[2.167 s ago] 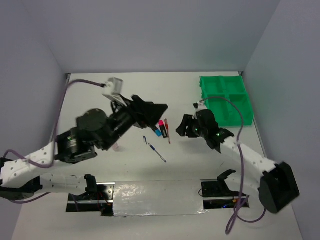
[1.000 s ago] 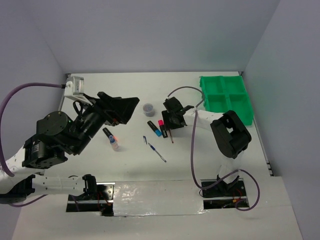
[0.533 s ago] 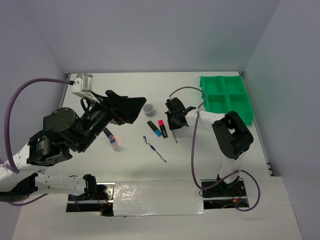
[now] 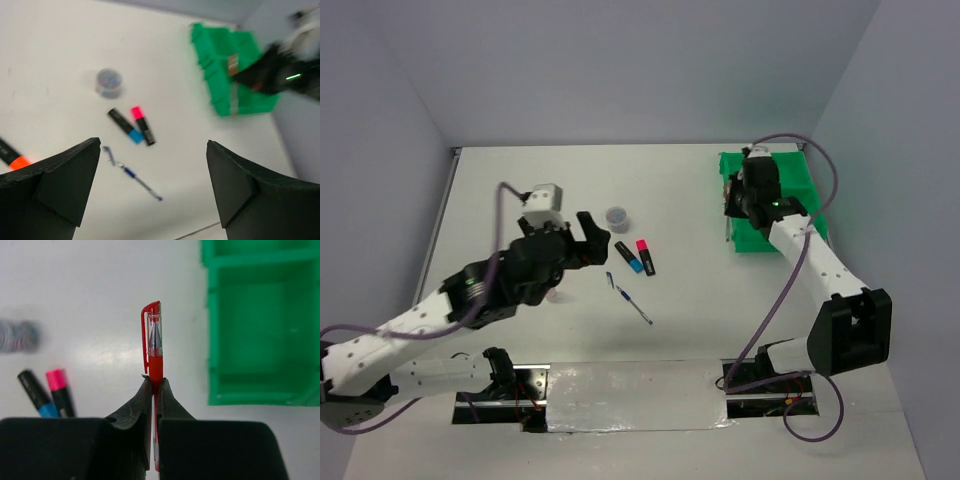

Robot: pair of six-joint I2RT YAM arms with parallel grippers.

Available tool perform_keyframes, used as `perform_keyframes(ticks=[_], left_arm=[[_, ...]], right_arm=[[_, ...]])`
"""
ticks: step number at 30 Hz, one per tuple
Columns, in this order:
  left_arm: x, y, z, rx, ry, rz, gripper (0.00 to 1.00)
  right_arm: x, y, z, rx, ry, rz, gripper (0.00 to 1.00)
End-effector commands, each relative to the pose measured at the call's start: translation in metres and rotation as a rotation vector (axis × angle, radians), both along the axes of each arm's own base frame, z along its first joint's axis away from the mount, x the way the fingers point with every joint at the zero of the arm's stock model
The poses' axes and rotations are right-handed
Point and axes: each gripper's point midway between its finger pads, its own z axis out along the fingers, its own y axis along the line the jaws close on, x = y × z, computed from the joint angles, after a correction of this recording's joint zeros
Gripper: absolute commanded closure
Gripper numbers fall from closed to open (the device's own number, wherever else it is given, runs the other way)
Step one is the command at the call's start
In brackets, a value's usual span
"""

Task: Sort the stationery into containers
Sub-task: Pick up the pen from the center of the board, then place the pen in the storage box.

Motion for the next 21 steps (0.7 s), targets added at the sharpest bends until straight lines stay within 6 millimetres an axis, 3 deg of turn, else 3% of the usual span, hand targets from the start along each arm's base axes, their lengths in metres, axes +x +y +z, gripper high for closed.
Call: perform_keyframes(ticks=[1,3,5,7,10,11,21], left_arm=[[0.017,-0.016,-0.077,0.096,0.204,-0.042,0.01],[0.025,-0.020,-0.102,0.123,0.234,-0.051,0.01],[0.024,-0.023,-0.118,0.150,0.262,-0.069,0.01],[0.024,-0.028,-0.128,0.171,0.283,-0.092,0.01],[0.022,-0.035,-0.138,0.181,0.301,-0.125,0.01],[0.020,-0.035,-0.143,0.186,0.309,-0.136,0.01],[0.013,-0.035,-0.161,0.202,0.321,-0.171,0.02]], right_arm=[[0.010,-0.046,0.020,-0.086,-0.011,-0.111,1.00],[0.020,-0.074,0.018,-0.119,0.000,-0.200,1.00],[0.025,-0.089,0.015,-0.126,0.007,-0.246,1.00],[0.031,-0.106,0.011,-0.104,0.008,-0.292,1.00],[0.039,-0.115,0.003,-0.086,0.004,-0.338,1.00],[0.041,-0.127,0.000,-0.080,0.002,-0.372,1.00],[0.061,-0.142,-0.041,-0.073,0.043,-0.483,1.00]])
